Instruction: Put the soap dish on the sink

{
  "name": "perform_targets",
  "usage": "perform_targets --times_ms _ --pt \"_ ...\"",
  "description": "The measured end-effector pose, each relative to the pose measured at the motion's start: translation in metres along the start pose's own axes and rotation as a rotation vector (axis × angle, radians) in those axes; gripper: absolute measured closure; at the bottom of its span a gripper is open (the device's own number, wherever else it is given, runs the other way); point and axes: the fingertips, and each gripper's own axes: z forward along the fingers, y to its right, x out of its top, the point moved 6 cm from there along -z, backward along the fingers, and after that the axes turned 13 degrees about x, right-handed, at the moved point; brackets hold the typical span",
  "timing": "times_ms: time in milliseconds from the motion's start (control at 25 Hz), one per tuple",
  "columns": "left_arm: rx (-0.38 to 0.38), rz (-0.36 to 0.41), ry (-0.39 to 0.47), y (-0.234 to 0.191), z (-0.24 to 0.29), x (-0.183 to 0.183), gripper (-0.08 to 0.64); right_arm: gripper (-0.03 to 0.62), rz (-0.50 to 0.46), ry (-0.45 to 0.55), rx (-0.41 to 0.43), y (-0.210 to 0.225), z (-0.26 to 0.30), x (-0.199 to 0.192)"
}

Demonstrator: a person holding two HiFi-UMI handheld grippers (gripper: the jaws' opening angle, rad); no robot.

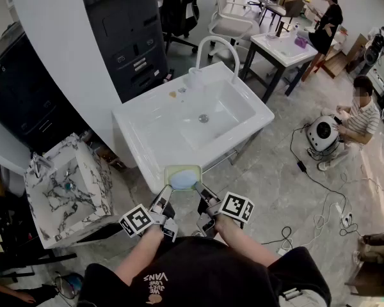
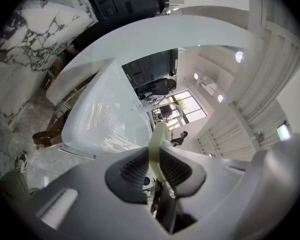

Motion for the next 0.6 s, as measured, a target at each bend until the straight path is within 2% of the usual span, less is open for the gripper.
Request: perform_targets --times_ms 600 --pt "-0.001 0.007 0.027 0.008 0.010 -0.009 0.440 0.512 -0.006 -0.010 0.029 0.005 -0.004 0.017"
